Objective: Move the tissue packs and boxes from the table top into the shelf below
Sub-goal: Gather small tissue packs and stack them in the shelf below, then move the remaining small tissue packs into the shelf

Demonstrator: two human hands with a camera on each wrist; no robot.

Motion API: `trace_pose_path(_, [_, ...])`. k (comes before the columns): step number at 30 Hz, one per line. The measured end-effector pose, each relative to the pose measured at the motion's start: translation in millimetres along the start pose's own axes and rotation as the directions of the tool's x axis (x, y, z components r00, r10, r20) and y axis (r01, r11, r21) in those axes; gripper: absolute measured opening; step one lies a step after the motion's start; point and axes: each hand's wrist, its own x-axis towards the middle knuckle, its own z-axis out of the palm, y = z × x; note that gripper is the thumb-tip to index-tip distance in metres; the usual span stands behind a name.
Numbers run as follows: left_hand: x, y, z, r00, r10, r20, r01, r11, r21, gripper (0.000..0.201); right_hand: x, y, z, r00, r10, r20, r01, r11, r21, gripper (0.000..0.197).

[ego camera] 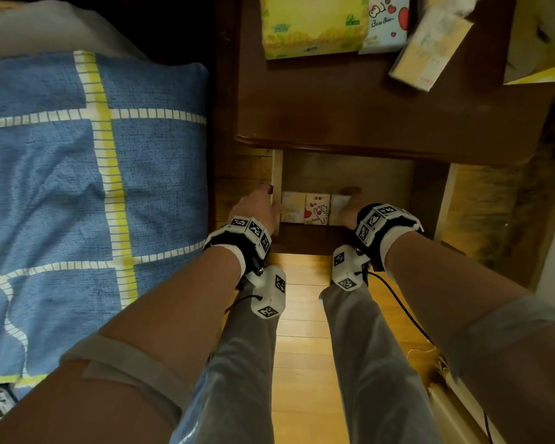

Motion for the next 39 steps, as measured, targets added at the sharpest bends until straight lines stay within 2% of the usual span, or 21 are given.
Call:
trace_pose_path(3, [3.6, 0.4, -2.7, 0.999, -0.004, 0.037, 0.004, 1.000, -0.017, 0.044, 8.0, -2.9, 2.2, 0.996, -0.074, 0.052, 0.069, 0.994, 0.080, 0.048])
trace_pose_path(6, [1.7, 3.3, -4.6, 0.998, -0.024, 0.051, 0.024, 1.000, -0.003, 0.046, 4.9, -0.7, -2.5, 0.999, -0.039, 0.025, 0.036, 0.992, 0.122, 0.044])
trace_pose_path(9, [-7.6, 9.3, -10.6, 0.999, -0.032, 0.026, 0.032, 0.999, 0.021, 0.044, -17.0, 7.1, -20.2, 1.000, -0.024, -0.017, 0.027, 0.978, 0.207, 0.053])
trace_pose_path(12, [-26.9, 24.5, -30.0, 0.996, -0.041, -0.084, 0.043, 0.999, 0.018, 0.037, -53.0, 13.4, -51.4, 0.997, -0.075, 0.021, 0.064, 0.944, 0.324, 0.039])
trace_pose_path(14, [-43.9, 42.2, -50.0, 0.982, 0.014, -0.190, -0.014, 1.000, 0.004, 0.022, -87.9, 14.6, -77.4, 0.991, -0.123, 0.055, 0.078, 0.856, 0.511, 0.026])
trace_pose_path(15, [-51.9, 52.6, -61.1, 0.970, 0.060, -0.237, -0.062, 0.998, -0.001, 0.015, -100.8, 16.3, -89.9, 0.987, -0.153, 0.038, 0.102, 0.800, 0.592, 0.022])
trace_pose_path(16, [-59.6, 64.2, -72.8, 0.956, 0.112, -0.273, -0.119, 0.993, -0.009, 0.008, -113.8, 17.2, -103.8, 0.981, -0.191, -0.034, 0.170, 0.765, 0.621, 0.019])
trace_pose_path(17, [-65.4, 76.7, -84.0, 0.941, 0.166, -0.294, -0.181, 0.983, -0.023, 0.003, -126.5, 17.7, -118.5, 0.960, -0.230, -0.161, 0.280, 0.766, 0.578, 0.017])
trace_pose_path(19, [-70.3, 105.2, -104.8, 0.902, 0.279, -0.329, -0.314, 0.948, -0.057, 0.012, -140.8, 16.7, -147.5, 0.853, -0.247, -0.459, 0.446, 0.803, 0.396, 0.015])
trace_pose_path(21, [-68.2, 136.1, -121.9, 0.834, 0.399, -0.380, -0.441, 0.897, -0.026, 0.026, -142.5, 11.9, -173.6, 0.712, -0.242, -0.659, 0.513, 0.820, 0.254, 0.035])
trace_pose_path(22, [-64.8, 151.8, -128.1, 0.788, 0.463, -0.406, -0.490, 0.871, 0.042, 0.032, -138.6, 8.6, -183.8, 0.661, -0.262, -0.703, 0.521, 0.834, 0.179, 0.051])
trace_pose_path(23, [-59.1, 166.5, -132.3, 0.739, 0.522, -0.425, -0.516, 0.845, 0.140, 0.039, -134.8, 4.3, -192.6, 0.631, -0.294, -0.718, 0.515, 0.851, 0.105, 0.066])
trace_pose_path(25, [-44.7, 193.7, -136.0, 0.668, 0.613, -0.421, -0.505, 0.790, 0.348, 0.054, -122.5, -1.8, -204.4, 0.648, -0.347, -0.678, 0.475, 0.880, 0.003, 0.084])
trace_pose_path(26, [-37.2, 205.1, -136.2, 0.664, 0.636, -0.393, -0.472, 0.764, 0.439, 0.061, -115.8, -3.1, -208.6, 0.683, -0.346, -0.643, 0.454, 0.891, 0.003, 0.087])
trace_pose_path(28, [-21.6, 221.6, -130.8, 0.703, 0.654, -0.280, -0.404, 0.691, 0.599, 0.074, -104.1, -0.3, -209.8, 0.742, -0.317, -0.590, 0.408, 0.913, 0.023, 0.088])
trace_pose_path(30, [-9.6, 232.6, -122.3, 0.747, 0.641, -0.176, -0.349, 0.604, 0.716, 0.083, -97.4, 8.4, -205.4, 0.753, -0.302, -0.585, 0.377, 0.926, 0.008, 0.083])
trace_pose_path(32, [-1.8, 239.6, -116.7, 0.773, 0.617, -0.148, -0.289, 0.551, 0.783, 0.082, -91.6, 21.6, -198.2, 0.771, -0.289, -0.568, 0.354, 0.935, 0.005, 0.079])
trace_pose_path(34, [4.4, 242.7, -114.3, 0.770, 0.615, -0.169, -0.260, 0.544, 0.798, 0.074, -87.0, 35.5, -190.6, 0.787, -0.283, -0.549, 0.341, 0.940, 0.005, 0.079])
trace_pose_path(37, [8.2, 244.0, -115.5, 0.749, 0.632, -0.198, -0.239, 0.536, 0.810, 0.081, -86.3, 47.3, -184.1, 0.777, -0.282, -0.563, 0.351, 0.936, 0.017, 0.078])
trace_pose_path(39, [1.7, 241.6, -114.6, 0.704, 0.690, -0.165, -0.303, 0.502, 0.810, 0.085, -88.1, 48.9, -182.1, 0.780, -0.265, -0.567, 0.369, 0.926, 0.076, 0.077])
